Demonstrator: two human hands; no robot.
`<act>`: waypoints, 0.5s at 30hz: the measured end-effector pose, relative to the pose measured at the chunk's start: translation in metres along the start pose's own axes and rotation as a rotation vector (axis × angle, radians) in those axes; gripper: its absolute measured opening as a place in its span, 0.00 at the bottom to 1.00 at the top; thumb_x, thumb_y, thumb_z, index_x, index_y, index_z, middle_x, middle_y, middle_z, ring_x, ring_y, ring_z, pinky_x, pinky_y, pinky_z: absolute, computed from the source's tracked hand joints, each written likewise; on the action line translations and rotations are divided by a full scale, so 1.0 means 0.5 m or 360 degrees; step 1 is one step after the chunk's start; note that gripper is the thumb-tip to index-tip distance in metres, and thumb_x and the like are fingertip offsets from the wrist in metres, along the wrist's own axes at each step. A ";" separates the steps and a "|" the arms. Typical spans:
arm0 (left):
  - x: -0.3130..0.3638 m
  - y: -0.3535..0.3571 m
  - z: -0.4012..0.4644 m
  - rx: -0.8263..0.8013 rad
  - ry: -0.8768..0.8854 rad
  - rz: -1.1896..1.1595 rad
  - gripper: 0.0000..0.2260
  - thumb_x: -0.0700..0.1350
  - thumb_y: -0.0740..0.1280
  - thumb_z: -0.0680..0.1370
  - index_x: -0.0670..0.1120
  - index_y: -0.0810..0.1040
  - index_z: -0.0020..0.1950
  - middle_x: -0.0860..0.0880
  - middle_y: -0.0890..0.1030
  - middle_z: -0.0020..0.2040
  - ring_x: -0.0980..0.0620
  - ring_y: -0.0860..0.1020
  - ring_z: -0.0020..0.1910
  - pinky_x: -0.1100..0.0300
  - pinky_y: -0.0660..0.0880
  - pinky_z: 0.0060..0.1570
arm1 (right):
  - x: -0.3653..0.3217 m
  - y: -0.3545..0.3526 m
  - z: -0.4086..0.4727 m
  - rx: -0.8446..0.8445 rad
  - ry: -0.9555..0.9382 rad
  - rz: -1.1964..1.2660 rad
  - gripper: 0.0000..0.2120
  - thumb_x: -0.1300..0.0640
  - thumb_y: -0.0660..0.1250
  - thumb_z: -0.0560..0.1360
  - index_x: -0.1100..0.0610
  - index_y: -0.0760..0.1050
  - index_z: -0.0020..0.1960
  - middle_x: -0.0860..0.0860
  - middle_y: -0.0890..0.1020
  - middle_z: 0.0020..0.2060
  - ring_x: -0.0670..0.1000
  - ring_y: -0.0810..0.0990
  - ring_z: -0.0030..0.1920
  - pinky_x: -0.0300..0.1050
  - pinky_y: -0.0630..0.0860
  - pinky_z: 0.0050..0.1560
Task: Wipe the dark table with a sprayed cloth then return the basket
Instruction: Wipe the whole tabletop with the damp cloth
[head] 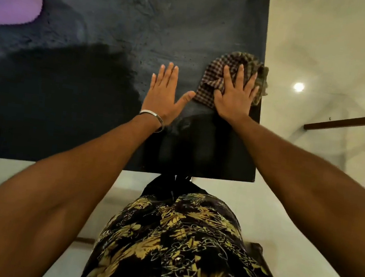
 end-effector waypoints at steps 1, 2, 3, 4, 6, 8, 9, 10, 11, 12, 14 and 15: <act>-0.020 -0.006 -0.007 0.0017 -0.0035 -0.0003 0.39 0.67 0.47 0.78 0.42 0.46 0.79 0.44 0.46 0.80 0.46 0.42 0.78 0.48 0.40 0.76 | -0.036 0.007 0.000 -0.0023 -0.0081 -0.0041 0.35 0.41 0.57 0.78 0.43 0.48 0.81 0.54 0.47 0.81 0.69 0.40 0.78 0.69 0.41 0.75; -0.039 -0.012 -0.015 0.0031 -0.0071 -0.0009 0.38 0.66 0.48 0.79 0.42 0.46 0.79 0.45 0.45 0.80 0.46 0.42 0.78 0.48 0.40 0.76 | -0.076 0.016 -0.011 -0.0043 -0.0192 -0.0093 0.36 0.40 0.57 0.77 0.44 0.49 0.81 0.54 0.47 0.81 0.69 0.41 0.78 0.69 0.41 0.75; -0.056 -0.016 -0.022 0.0046 -0.0108 -0.0012 0.38 0.66 0.48 0.79 0.42 0.46 0.79 0.45 0.45 0.80 0.46 0.42 0.78 0.48 0.40 0.76 | -0.118 0.030 -0.029 -0.0058 -0.0320 -0.0142 0.36 0.40 0.58 0.76 0.44 0.50 0.81 0.55 0.49 0.81 0.69 0.42 0.78 0.69 0.41 0.74; -0.074 -0.021 -0.030 0.0062 -0.0147 -0.0014 0.37 0.66 0.48 0.79 0.42 0.46 0.79 0.45 0.45 0.80 0.46 0.42 0.78 0.48 0.40 0.76 | -0.163 0.047 -0.057 -0.0074 -0.0455 -0.0188 0.36 0.40 0.58 0.76 0.44 0.51 0.81 0.55 0.49 0.81 0.69 0.42 0.78 0.70 0.41 0.74; -0.101 -0.027 -0.044 0.0085 -0.0206 -0.0024 0.37 0.65 0.48 0.79 0.42 0.46 0.79 0.45 0.45 0.80 0.46 0.42 0.78 0.48 0.40 0.76 | -0.249 0.091 -0.133 -0.0113 -0.0722 -0.0267 0.34 0.40 0.57 0.77 0.45 0.53 0.81 0.55 0.49 0.81 0.68 0.41 0.78 0.69 0.40 0.75; -0.119 -0.029 -0.055 0.0073 -0.0243 -0.0046 0.36 0.64 0.48 0.80 0.42 0.46 0.79 0.45 0.46 0.80 0.46 0.42 0.78 0.48 0.40 0.76 | -0.312 0.135 -0.217 -0.0218 -0.1008 -0.0301 0.32 0.40 0.55 0.79 0.46 0.54 0.81 0.55 0.49 0.81 0.67 0.39 0.78 0.67 0.39 0.76; -0.124 -0.029 -0.062 0.0063 -0.0261 -0.0051 0.36 0.64 0.48 0.80 0.42 0.46 0.79 0.45 0.46 0.80 0.46 0.42 0.78 0.48 0.40 0.76 | -0.328 0.153 -0.252 -0.0269 -0.1148 -0.0314 0.31 0.40 0.55 0.80 0.47 0.56 0.80 0.55 0.50 0.81 0.66 0.40 0.79 0.66 0.40 0.77; -0.128 -0.030 -0.067 0.0060 -0.0274 -0.0048 0.36 0.64 0.48 0.80 0.42 0.46 0.79 0.44 0.46 0.80 0.46 0.42 0.78 0.48 0.40 0.76 | -0.330 0.165 -0.275 -0.0295 -0.1273 -0.0340 0.30 0.41 0.56 0.79 0.47 0.58 0.80 0.55 0.52 0.81 0.65 0.42 0.79 0.66 0.42 0.77; -0.132 -0.030 -0.070 0.0060 -0.0282 -0.0045 0.37 0.65 0.48 0.80 0.42 0.46 0.79 0.44 0.46 0.80 0.46 0.42 0.78 0.48 0.40 0.76 | -0.322 0.166 -0.285 -0.0306 -0.1372 -0.0354 0.30 0.42 0.57 0.78 0.47 0.59 0.79 0.54 0.54 0.80 0.64 0.44 0.79 0.65 0.43 0.78; -0.134 -0.030 -0.074 0.0056 -0.0282 -0.0045 0.37 0.65 0.48 0.79 0.41 0.46 0.79 0.44 0.46 0.80 0.46 0.42 0.78 0.48 0.40 0.76 | -0.304 0.160 -0.279 -0.0300 -0.1437 -0.0358 0.31 0.42 0.57 0.77 0.46 0.59 0.79 0.54 0.54 0.80 0.63 0.45 0.80 0.64 0.44 0.78; -0.137 -0.027 -0.079 0.0048 -0.0255 -0.0032 0.37 0.65 0.48 0.79 0.41 0.46 0.79 0.44 0.46 0.80 0.46 0.43 0.78 0.47 0.41 0.76 | -0.241 0.135 -0.234 -0.0241 -0.1371 -0.0363 0.33 0.43 0.58 0.76 0.44 0.56 0.80 0.52 0.53 0.81 0.62 0.44 0.80 0.63 0.42 0.78; -0.138 -0.025 -0.080 0.0048 -0.0244 -0.0016 0.37 0.65 0.48 0.79 0.41 0.46 0.79 0.44 0.46 0.80 0.46 0.42 0.78 0.47 0.41 0.76 | -0.198 0.116 -0.199 -0.0192 -0.1233 -0.0348 0.35 0.44 0.59 0.75 0.44 0.54 0.80 0.52 0.52 0.81 0.62 0.44 0.80 0.63 0.42 0.78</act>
Point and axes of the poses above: each hand's wrist, its own z-axis towards the middle knuckle, its own y-axis out of the palm, x = y × z, the point moved 6 cm from there along z, towards the middle knuckle
